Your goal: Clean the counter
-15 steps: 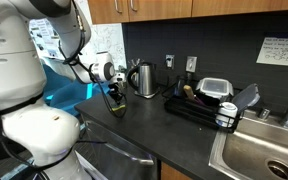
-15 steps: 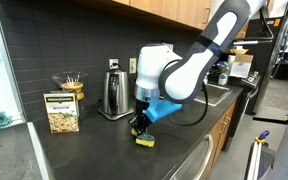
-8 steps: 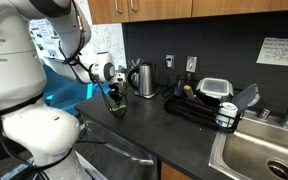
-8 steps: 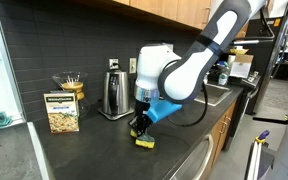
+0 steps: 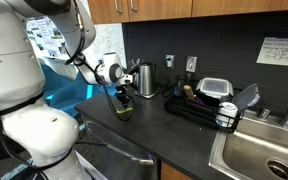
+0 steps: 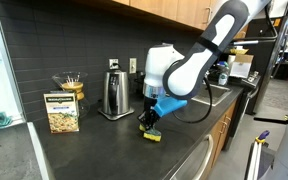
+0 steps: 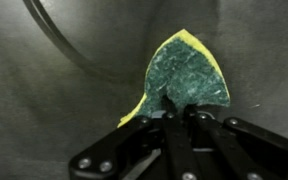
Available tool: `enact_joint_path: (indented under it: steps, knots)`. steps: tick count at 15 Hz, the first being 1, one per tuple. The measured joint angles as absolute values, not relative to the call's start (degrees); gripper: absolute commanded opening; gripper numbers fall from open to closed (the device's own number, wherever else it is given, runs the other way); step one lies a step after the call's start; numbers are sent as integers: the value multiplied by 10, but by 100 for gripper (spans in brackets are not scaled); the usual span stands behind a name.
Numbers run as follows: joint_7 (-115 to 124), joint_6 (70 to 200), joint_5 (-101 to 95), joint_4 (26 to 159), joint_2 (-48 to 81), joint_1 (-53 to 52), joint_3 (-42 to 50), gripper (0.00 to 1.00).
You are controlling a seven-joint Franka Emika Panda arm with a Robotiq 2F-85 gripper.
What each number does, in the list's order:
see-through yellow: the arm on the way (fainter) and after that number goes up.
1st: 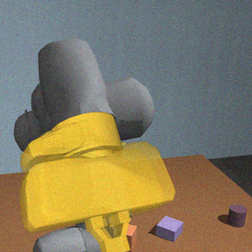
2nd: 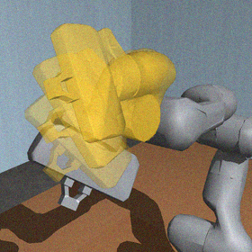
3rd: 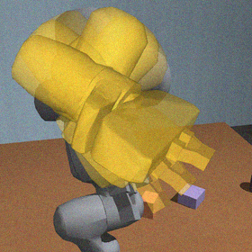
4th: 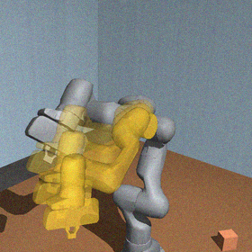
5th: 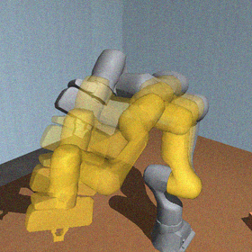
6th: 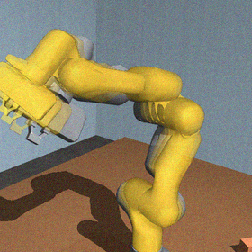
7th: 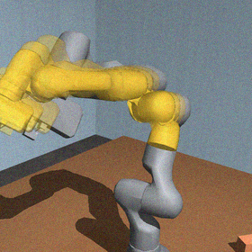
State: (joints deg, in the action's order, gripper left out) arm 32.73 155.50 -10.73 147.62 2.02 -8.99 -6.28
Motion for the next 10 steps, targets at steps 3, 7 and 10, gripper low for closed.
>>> enact_joint_path:
  steps: [3,7,10]
  knots:
    - [321,1555,-113,1490,8,-68,-44,3]
    - [320,1553,-137,1508,-10,-33,-19,3]
    - [321,1552,-161,1521,-25,-3,-3,3]
